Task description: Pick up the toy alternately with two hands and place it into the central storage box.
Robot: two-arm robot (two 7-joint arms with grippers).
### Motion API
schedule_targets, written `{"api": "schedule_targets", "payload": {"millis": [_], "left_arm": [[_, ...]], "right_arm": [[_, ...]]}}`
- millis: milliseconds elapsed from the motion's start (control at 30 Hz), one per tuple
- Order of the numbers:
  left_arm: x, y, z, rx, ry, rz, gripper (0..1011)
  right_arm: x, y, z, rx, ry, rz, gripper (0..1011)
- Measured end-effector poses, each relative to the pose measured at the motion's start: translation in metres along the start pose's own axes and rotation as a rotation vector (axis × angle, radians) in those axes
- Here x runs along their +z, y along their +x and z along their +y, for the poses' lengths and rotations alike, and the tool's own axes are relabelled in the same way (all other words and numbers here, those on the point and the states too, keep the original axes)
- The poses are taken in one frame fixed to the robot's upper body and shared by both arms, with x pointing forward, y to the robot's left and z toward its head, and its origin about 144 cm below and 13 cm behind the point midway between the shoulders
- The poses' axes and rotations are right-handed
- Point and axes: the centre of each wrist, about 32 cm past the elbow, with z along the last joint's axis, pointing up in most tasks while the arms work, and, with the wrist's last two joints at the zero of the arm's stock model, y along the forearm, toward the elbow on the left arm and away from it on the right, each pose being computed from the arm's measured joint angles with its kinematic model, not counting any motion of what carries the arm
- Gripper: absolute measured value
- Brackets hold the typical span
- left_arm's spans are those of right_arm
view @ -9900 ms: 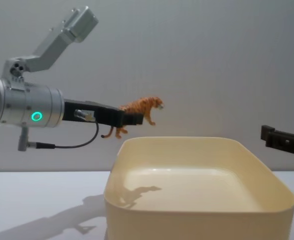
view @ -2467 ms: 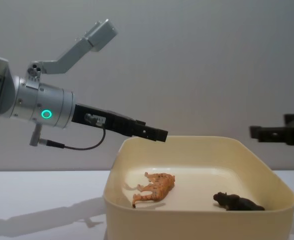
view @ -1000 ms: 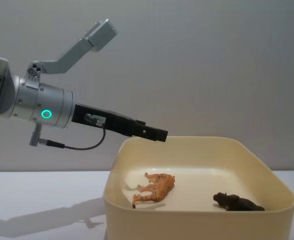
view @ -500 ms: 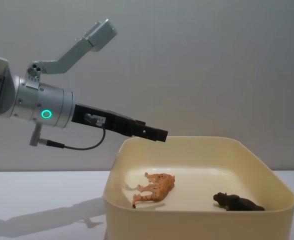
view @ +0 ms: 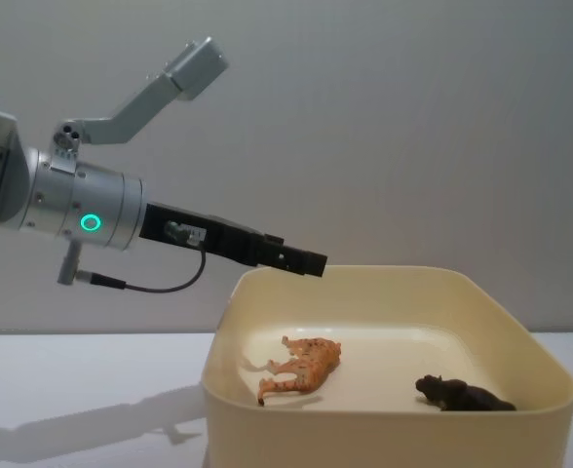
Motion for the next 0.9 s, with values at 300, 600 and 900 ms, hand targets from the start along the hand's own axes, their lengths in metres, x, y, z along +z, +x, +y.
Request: {"api": "schedule_targets", "payload": {"millis": [300,600,900], "left_arm": [[0.000,0.000,0.000,0.000,0.000,0.000,1001],[0.000,0.000,0.000,0.000,0.000,0.000,1001],[0.000,0.000,0.000,0.000,0.000,0.000,1001]], "right_arm": [[0.000,0.000,0.003,-0.002,-0.003,-0.001,425],[0.004,-0.002,0.002,0.004,0.028,-0.008,337],[0.023,-0.007,0.002,0.030,0.117,-0.013,337]]}}
